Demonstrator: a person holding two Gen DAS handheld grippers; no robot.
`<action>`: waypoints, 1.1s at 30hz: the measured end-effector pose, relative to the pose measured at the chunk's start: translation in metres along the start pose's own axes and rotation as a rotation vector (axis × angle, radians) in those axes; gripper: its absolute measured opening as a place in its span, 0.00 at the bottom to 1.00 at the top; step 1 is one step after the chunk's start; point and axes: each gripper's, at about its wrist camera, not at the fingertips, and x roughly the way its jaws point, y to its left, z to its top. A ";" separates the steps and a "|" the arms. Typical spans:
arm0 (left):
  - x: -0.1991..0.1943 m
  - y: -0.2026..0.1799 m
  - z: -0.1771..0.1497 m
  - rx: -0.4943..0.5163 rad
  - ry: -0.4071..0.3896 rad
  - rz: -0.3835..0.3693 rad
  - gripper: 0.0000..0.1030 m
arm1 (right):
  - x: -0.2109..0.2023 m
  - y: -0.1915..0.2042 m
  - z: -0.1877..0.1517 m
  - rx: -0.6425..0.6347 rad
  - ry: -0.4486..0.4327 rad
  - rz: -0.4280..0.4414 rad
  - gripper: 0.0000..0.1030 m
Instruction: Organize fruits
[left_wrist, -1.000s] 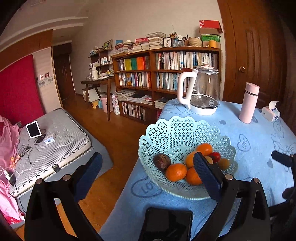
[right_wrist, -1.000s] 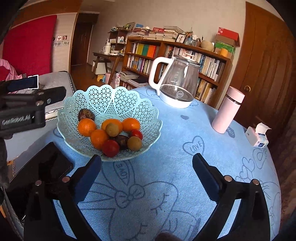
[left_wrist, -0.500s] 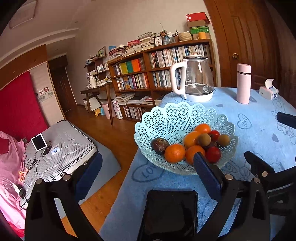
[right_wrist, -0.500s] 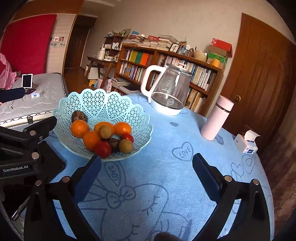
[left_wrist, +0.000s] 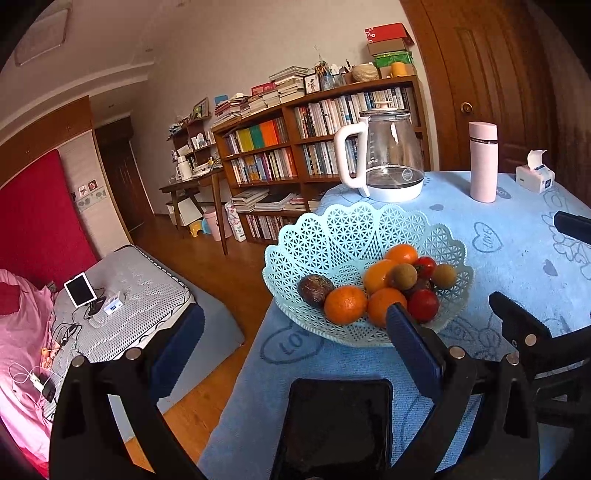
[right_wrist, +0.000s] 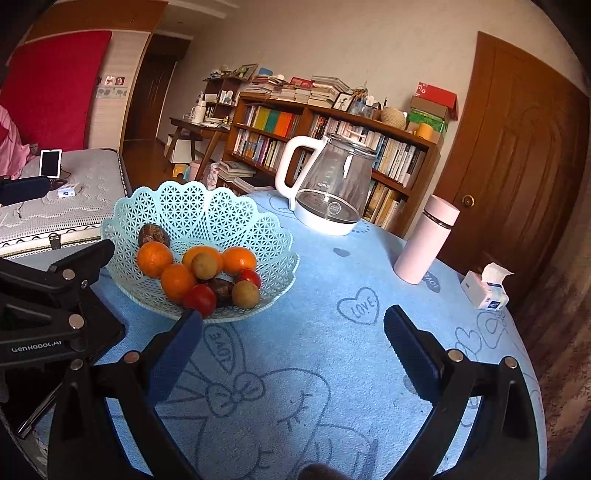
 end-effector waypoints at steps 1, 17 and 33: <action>0.000 0.000 0.000 0.001 0.001 -0.001 0.97 | -0.001 0.000 0.000 0.001 -0.001 0.002 0.95; 0.000 -0.002 -0.001 0.006 -0.003 -0.003 0.97 | 0.002 -0.003 -0.001 0.022 0.010 0.003 0.95; 0.000 -0.002 -0.001 0.009 -0.002 -0.005 0.97 | 0.005 -0.002 -0.004 0.029 0.023 0.015 0.95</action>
